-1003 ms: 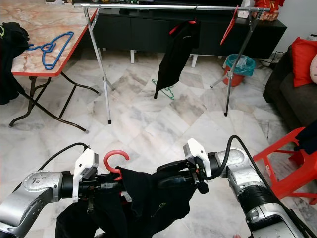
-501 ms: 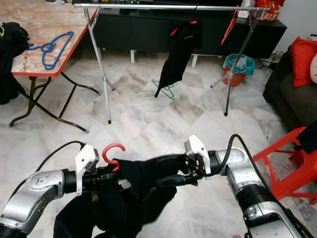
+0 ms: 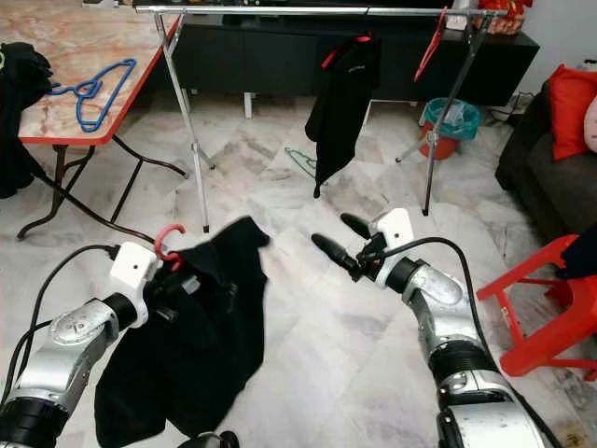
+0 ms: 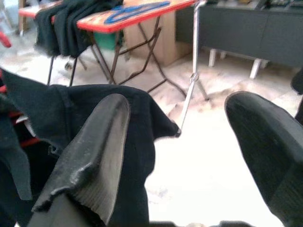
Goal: Hang hanger
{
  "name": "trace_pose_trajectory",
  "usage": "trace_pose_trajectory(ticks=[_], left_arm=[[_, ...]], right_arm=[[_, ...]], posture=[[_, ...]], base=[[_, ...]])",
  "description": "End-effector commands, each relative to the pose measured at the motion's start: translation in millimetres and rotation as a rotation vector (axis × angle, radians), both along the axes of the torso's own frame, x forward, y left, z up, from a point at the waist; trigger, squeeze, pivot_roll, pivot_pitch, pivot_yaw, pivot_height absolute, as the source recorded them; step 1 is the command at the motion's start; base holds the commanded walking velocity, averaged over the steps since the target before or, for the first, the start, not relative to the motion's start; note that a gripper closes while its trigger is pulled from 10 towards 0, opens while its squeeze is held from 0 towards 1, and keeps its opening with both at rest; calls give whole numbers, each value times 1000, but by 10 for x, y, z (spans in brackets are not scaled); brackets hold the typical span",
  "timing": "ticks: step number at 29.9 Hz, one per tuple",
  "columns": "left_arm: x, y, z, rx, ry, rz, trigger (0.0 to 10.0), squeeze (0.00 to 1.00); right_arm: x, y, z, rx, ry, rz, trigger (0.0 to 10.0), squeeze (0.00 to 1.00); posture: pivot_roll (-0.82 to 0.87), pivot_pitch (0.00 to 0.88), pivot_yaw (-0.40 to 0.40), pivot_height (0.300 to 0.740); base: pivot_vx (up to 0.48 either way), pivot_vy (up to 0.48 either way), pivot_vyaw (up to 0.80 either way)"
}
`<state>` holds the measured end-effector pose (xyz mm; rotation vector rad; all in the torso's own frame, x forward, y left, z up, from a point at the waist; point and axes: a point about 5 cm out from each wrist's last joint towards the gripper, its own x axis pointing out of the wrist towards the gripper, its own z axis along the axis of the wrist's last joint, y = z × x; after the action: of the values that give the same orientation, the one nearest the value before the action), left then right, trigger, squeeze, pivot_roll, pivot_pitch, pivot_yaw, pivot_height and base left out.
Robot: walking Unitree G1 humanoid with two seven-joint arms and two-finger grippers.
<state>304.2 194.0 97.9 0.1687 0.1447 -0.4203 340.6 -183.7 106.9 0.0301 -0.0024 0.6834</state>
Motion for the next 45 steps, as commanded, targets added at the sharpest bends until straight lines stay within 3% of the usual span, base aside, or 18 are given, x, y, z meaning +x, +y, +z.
trace_pose_trajectory(ticks=[1, 4, 8, 10, 12, 16, 19, 22, 24, 33, 45], left_arm=[[45, -9, 66, 5, -51, 19, 10000, 0], [55, -33, 69, -10, -74, 54, 10000, 0], [101, -47, 86, -42, -119, 145, 10000, 0], [114, -63, 93, -76, -135, 185, 10000, 0], [99, -74, 52, -68, -149, 238, 10000, 0], [80, -61, 29, -85, -155, 271, 10000, 0], [32, -48, -33, -81, -169, 352, 10000, 0], [19, -52, -49, -87, -172, 381, 10000, 0], [-17, -178, -113, -65, -169, 361, 10000, 0], [1, -161, -86, -75, -190, 383, 10000, 0], [18, -166, -98, -73, -191, 375, 10000, 0]], right_arm=[[-31, -18, -91, 7, 25, -48, 10000, 0], [-79, 77, -202, 7, 46, -51, 10000, 0], [-76, 116, -315, 41, 94, -183, 10000, 0], [-90, 96, -413, 20, 135, -297, 10000, 0], [-153, -38, -585, 21, 216, -537, 10000, 0], [-207, -92, -663, 18, 246, -612, 10000, 0], [-357, -114, -844, -9, 295, -707, 10000, 0], [-406, -105, -903, -20, 313, -721, 10000, 0], [-517, -110, -1039, -36, 378, -776, 10000, 0], [-545, 9, -1080, -54, 381, -759, 10000, 0], [-531, 37, -1077, -60, 385, -745, 10000, 0]], posture=[[45, 83, -24, 740], [47, 83, -24, 740], [42, 83, -25, 740], [37, 83, -25, 740], [29, 80, -24, 740], [28, 80, -25, 740], [21, 81, -35, 740], [21, 81, -35, 740], [16, 83, -42, 740], [5, 70, -30, 740], [12, 25, -41, 740]], base=[[0, 0, 0], [0, 0, 0], [0, 0, 0], [0, 0, 0], [0, 0, 0], [0, 0, 0], [0, 0, 0], [0, 0, 0], [152, 0, 0], [349, 0, 0], [397, 0, 0]])
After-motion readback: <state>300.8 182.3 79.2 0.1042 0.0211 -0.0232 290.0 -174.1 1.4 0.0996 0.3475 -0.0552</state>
